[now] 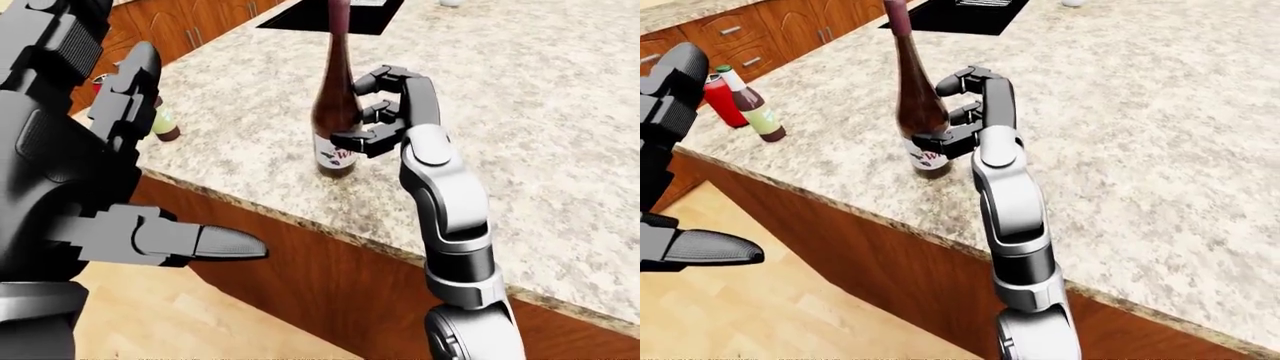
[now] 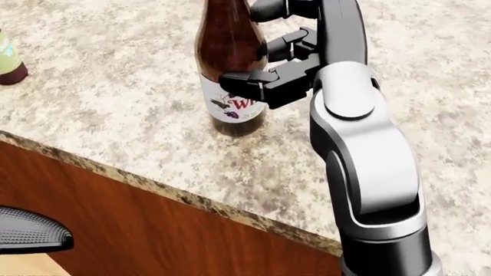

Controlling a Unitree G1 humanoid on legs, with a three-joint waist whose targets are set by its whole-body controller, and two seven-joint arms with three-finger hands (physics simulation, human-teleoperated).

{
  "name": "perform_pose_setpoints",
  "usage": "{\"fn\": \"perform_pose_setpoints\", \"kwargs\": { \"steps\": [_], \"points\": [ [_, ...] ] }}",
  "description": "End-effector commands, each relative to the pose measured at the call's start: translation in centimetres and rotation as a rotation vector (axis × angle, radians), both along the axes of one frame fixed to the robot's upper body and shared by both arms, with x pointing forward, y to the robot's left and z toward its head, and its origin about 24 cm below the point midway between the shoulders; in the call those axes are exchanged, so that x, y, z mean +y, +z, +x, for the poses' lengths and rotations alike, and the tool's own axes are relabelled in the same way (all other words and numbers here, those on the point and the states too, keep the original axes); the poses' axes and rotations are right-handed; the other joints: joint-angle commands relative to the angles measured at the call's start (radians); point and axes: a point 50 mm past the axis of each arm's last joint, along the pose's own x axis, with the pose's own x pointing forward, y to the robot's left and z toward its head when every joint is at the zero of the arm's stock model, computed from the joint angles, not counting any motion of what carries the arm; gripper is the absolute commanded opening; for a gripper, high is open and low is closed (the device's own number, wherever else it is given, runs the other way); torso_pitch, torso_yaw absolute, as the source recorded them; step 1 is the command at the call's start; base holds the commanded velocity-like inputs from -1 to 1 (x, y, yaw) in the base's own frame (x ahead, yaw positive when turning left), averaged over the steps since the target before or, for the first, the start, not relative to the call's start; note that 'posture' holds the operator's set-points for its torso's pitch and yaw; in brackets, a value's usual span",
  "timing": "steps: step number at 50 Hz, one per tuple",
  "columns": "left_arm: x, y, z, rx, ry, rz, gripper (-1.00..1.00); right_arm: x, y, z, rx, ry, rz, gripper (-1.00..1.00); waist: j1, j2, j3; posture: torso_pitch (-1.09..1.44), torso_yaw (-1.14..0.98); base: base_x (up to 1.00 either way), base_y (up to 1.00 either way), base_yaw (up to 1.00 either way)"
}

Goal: Move the drinks to the dining counter.

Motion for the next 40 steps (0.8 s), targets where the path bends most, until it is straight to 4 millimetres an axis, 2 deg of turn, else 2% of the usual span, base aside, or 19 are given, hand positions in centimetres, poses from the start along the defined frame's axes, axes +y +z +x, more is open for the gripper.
{"fn": "perform_pose_setpoints", "kwargs": {
  "steps": [1, 5, 16, 23, 25, 26, 33, 40],
  "points": [
    [0.33, 0.79, -0.19, -0.05, 0.022, -0.02, 1.0, 0.64, 2.81, -0.77, -0.138, 0.045, 0.021, -0.9, 0.001, 0.003, -0.028, 0.0, 0.0, 0.0, 0.0, 0.0],
    [0.33, 0.81, -0.23, -0.051, 0.023, -0.02, 1.0, 0.61, 2.7, -0.72, -0.137, 0.046, 0.021, -0.65, 0.001, 0.002, -0.029, 0.0, 0.0, 0.0, 0.0, 0.0],
    [0.44, 0.99, -0.41, -0.054, 0.024, -0.019, 1.0, 0.66, 2.92, -0.91, -0.139, 0.05, 0.017, -0.56, 0.002, 0.002, -0.03, 0.0, 0.0, 0.0, 0.0, 0.0],
    [0.41, 1.21, -0.41, -0.056, 0.024, -0.018, 1.0, 0.54, 2.99, -0.87, -0.137, 0.051, 0.019, -0.39, 0.004, 0.002, -0.029, 0.0, 0.0, 0.0, 0.0, 0.0],
    [0.39, 1.19, -0.38, -0.056, 0.024, -0.019, 1.0, 0.47, 2.95, -0.89, -0.135, 0.047, 0.02, -0.23, 0.004, 0.002, -0.029, 0.0, 0.0, 0.0, 0.0, 0.0],
    [0.4, 1.15, -0.36, -0.055, 0.025, -0.019, 1.0, 0.45, 2.93, -0.88, -0.135, 0.047, 0.02, -0.25, 0.004, 0.002, -0.029, 0.0, 0.0, 0.0, 0.0, 0.0],
    [0.51, 1.18, -0.35, -0.057, 0.028, -0.02, 1.0, 0.45, 2.87, -0.95, -0.135, 0.048, 0.02, -0.01, 0.006, 0.002, -0.029, 0.0, 0.0, 0.0, 0.0, 0.0],
    [0.49, 1.09, -0.31, -0.055, 0.029, -0.02, 1.0, 0.31, 2.68, -0.86, -0.134, 0.048, 0.023, 0.07, 0.007, 0.0, -0.031, 0.0, 0.0, 0.0, 0.0, 0.0]
  ]
}}
